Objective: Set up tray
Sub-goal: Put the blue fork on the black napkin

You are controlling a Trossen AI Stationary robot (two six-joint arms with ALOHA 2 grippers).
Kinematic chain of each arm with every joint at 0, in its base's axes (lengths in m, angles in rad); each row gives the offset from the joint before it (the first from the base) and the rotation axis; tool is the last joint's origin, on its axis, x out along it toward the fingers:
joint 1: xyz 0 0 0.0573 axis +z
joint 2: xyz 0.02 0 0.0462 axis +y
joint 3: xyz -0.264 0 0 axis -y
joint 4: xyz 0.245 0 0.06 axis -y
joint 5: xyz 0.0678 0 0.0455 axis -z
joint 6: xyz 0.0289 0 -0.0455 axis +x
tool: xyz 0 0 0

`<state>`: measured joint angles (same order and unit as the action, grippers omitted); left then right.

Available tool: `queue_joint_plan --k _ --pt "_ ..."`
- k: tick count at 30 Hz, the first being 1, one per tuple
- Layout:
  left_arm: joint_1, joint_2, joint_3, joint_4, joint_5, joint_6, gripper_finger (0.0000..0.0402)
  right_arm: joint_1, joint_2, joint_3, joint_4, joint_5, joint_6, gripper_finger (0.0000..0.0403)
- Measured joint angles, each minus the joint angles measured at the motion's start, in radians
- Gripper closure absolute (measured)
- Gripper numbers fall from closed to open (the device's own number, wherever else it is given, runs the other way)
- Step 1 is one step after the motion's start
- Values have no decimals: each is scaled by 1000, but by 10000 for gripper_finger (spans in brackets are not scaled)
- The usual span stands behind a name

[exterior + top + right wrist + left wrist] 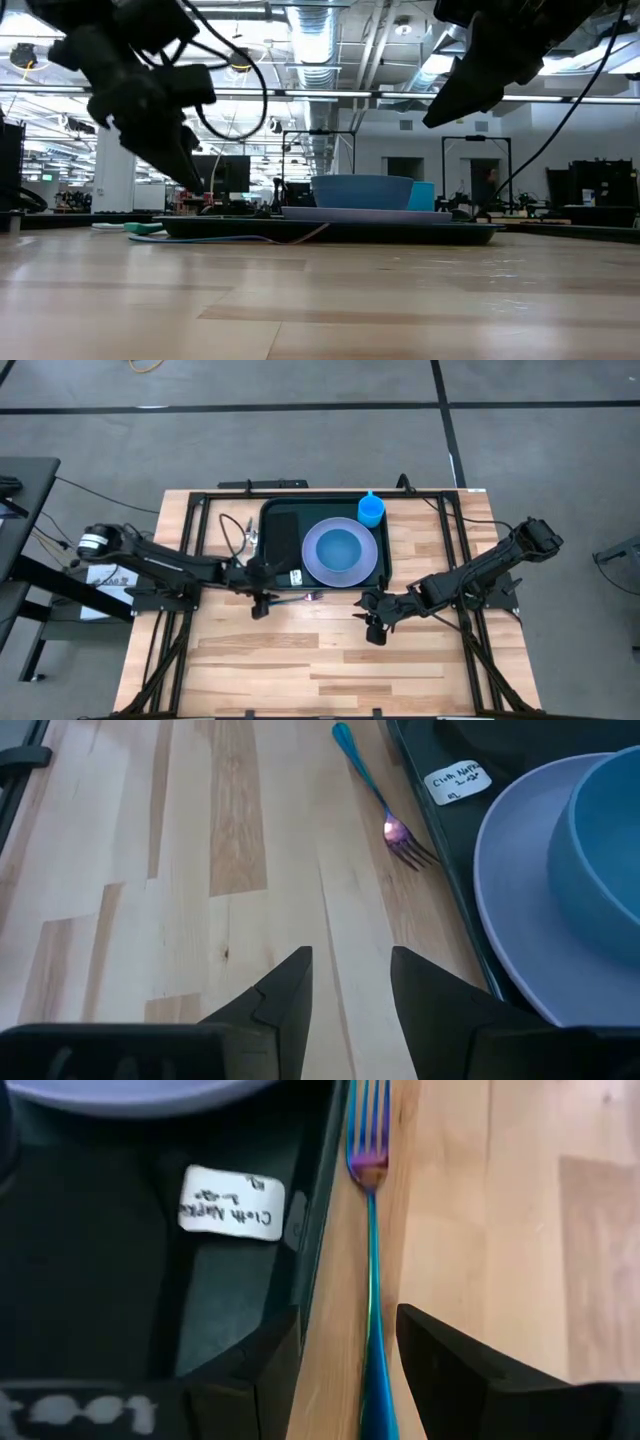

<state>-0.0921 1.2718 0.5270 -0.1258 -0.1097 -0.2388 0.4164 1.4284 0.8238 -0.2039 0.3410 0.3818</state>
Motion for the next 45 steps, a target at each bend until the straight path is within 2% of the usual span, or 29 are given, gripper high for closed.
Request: queue_joint_plan --k 5,11,21,33,45 --pt "-23 105 0 109 19 18 247 0 0 0 -2 0 0 274" --pt "-36 166 0 202 17 19 247 0 0 0 -5 0 0 274" --pt "-39 171 1 285 -15 45 247 0 0 0 -5 0 0 274" --pt "-73 171 1 362 -104 47 247 0 0 0 -6 0 0 274" --pt "-86 189 2 398 -123 35 247 0 0 0 -5 0 0 274"
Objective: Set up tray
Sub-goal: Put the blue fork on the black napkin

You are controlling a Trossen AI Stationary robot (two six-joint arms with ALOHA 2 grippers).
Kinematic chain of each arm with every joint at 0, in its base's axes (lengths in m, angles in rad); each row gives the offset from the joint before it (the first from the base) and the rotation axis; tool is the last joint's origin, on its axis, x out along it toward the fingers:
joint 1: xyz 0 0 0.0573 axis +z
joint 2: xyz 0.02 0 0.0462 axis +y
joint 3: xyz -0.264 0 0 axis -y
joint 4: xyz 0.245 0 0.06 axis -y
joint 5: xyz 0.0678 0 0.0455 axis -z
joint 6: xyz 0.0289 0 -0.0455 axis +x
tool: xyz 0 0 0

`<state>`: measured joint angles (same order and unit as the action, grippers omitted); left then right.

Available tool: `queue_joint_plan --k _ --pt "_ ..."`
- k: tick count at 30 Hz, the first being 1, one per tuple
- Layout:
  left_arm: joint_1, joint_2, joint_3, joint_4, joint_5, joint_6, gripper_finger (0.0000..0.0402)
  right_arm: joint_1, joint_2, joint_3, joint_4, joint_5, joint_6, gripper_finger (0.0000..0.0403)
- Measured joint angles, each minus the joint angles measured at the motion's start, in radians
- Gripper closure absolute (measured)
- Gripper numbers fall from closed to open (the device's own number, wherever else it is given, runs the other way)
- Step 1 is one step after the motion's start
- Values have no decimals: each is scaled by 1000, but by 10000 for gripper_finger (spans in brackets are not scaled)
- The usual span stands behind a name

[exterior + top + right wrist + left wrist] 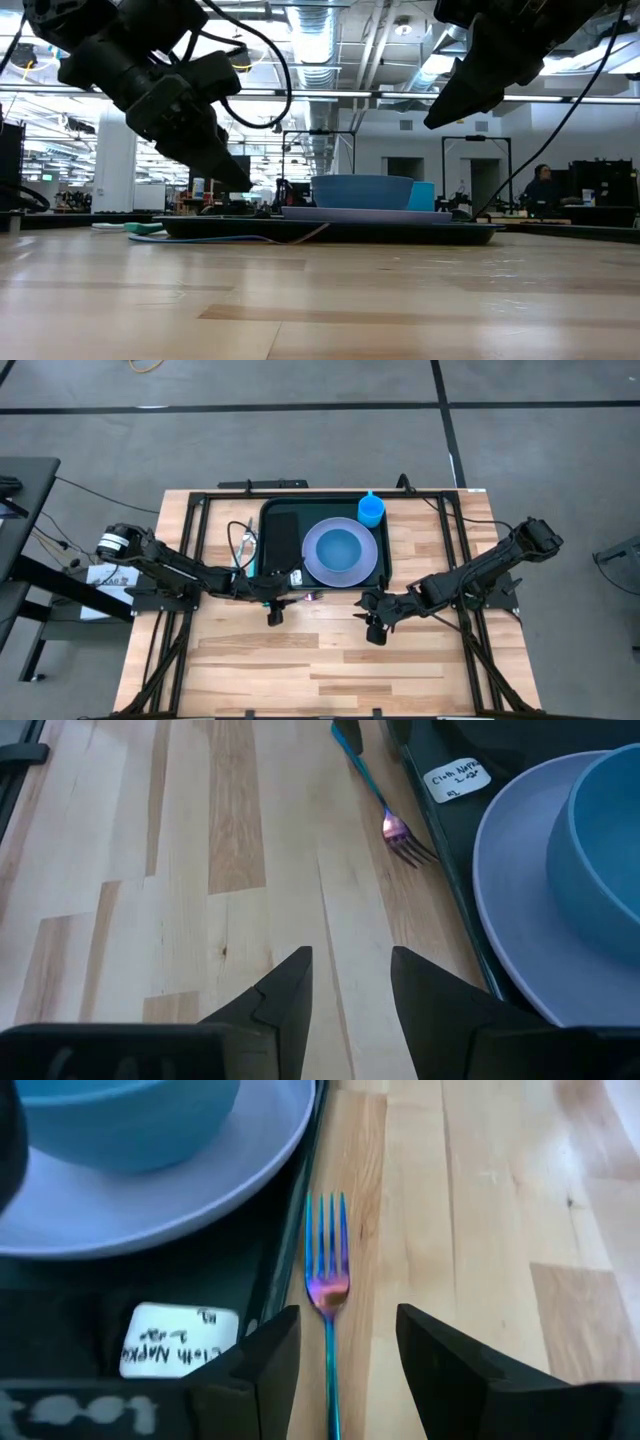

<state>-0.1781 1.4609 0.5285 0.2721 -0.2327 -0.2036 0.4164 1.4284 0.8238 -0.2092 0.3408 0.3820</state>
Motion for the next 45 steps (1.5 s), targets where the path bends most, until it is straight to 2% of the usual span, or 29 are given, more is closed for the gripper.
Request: queue_joint_plan --k 7,16,45 --pt "-2 87 43 21 16 6 247 0 0 0 -16 0 2 274" --pt "-2 163 102 -80 8 24 247 1 0 0 -20 -1 2 274" --pt "1 170 101 -96 -41 43 247 1 0 0 -22 -1 2 274"
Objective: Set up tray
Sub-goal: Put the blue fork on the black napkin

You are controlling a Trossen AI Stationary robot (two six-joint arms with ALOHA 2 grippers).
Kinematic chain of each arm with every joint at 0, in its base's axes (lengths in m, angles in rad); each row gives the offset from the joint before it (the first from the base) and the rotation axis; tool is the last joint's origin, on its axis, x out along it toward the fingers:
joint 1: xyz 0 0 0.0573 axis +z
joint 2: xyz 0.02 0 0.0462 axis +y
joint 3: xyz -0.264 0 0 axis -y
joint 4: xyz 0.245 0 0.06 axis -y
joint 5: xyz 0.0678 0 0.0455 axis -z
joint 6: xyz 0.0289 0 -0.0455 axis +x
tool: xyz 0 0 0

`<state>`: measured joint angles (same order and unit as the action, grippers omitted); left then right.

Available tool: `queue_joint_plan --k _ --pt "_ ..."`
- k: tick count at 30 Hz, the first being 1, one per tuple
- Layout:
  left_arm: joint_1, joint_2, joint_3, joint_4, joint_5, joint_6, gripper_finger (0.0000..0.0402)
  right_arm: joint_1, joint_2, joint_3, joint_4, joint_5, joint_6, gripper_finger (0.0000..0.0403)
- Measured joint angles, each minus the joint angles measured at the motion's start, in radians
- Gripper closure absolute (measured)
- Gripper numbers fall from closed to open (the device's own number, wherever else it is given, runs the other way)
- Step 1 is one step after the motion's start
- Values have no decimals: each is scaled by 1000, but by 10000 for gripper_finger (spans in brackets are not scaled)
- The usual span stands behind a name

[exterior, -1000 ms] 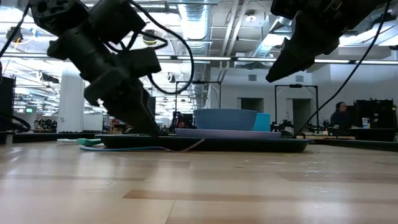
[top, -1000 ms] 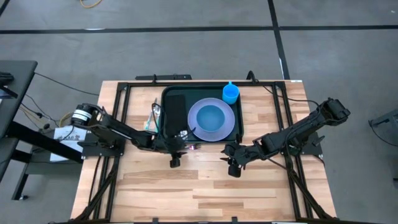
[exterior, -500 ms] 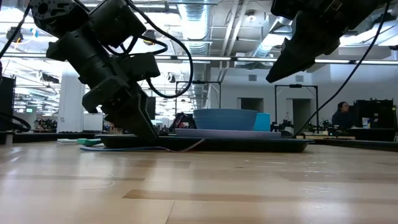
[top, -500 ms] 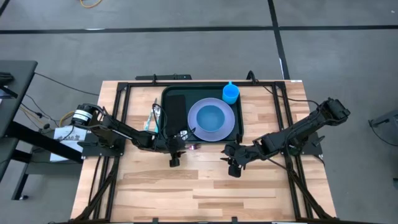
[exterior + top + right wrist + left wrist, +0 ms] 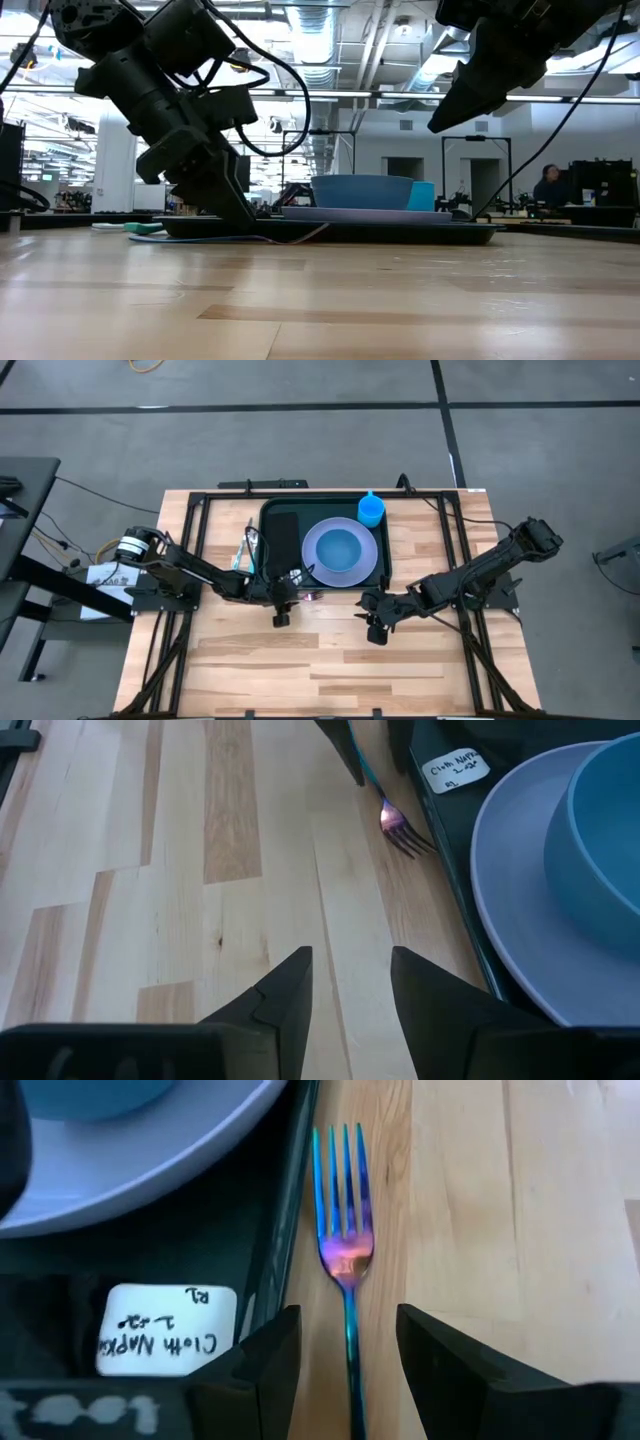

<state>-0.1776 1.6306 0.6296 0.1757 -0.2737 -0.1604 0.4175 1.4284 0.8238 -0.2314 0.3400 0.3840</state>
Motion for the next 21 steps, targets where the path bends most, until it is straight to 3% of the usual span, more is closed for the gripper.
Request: queue_joint_plan --k 15,21 --pt "0 87 2 47 15 -2 248 1 0 0 0 0 0 274" --pt "0 89 2 39 32 -9 289 0 0 0 -1 0 0 274"
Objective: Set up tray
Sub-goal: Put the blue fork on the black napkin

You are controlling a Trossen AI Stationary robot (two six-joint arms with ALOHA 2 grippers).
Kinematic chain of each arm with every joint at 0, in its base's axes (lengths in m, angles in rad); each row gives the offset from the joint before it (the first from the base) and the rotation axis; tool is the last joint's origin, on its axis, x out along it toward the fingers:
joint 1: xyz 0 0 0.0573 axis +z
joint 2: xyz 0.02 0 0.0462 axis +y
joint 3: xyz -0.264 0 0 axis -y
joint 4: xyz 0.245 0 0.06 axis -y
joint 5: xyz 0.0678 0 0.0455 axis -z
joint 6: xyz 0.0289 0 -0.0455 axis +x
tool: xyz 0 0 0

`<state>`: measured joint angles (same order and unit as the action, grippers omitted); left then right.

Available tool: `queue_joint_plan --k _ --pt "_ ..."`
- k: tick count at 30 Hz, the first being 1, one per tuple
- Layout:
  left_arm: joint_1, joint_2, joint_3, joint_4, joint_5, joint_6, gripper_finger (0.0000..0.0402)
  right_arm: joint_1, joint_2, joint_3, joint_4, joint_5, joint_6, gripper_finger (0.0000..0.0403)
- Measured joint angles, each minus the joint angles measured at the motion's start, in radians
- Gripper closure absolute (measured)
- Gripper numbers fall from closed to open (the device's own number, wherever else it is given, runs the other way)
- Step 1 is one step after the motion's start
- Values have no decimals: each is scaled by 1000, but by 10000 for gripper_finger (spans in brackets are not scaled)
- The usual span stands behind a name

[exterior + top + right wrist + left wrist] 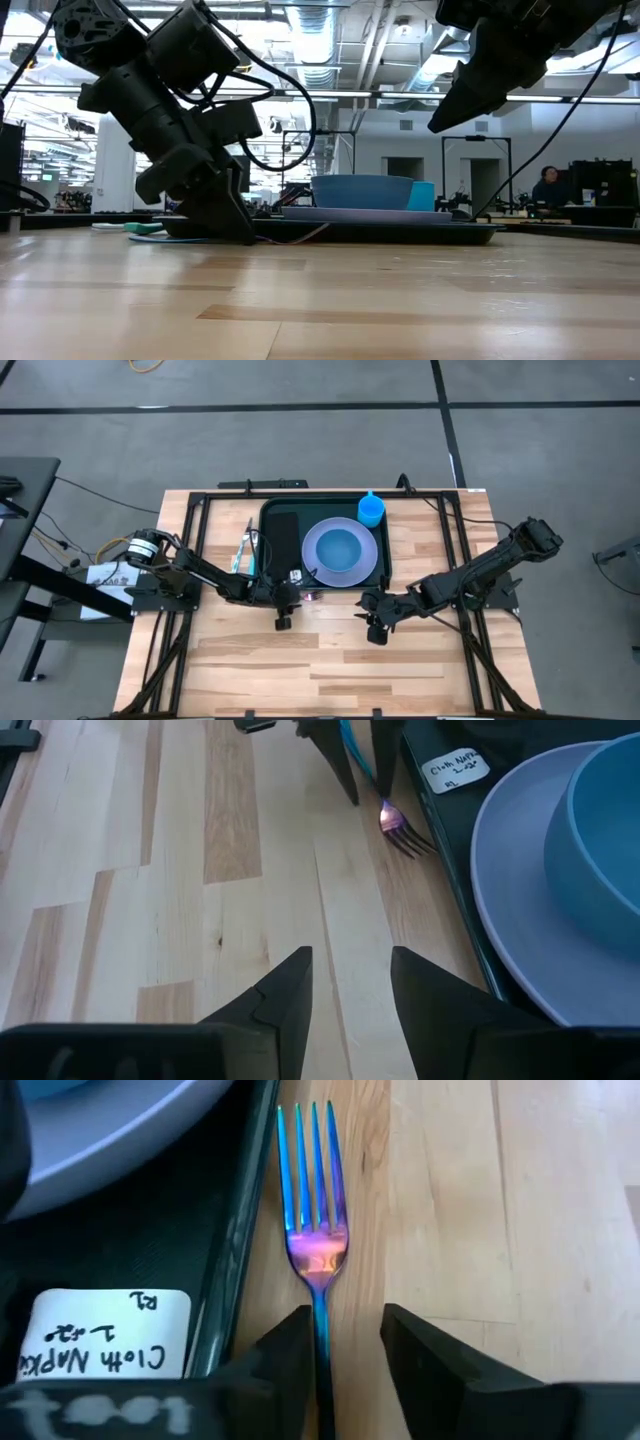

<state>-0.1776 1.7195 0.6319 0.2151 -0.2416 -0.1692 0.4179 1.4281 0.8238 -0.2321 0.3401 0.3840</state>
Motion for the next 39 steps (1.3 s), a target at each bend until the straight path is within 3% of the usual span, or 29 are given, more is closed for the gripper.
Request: queue_joint_plan --k 10,23,39 --pt "0 2 -1 -5 11 -7 393 0 0 0 0 0 0 274" --pt "0 4 35 -14 7 -46 397 0 0 0 0 -2 0 274" --pt "-13 7 235 -288 -36 -157 401 1 0 0 0 -2 0 274"
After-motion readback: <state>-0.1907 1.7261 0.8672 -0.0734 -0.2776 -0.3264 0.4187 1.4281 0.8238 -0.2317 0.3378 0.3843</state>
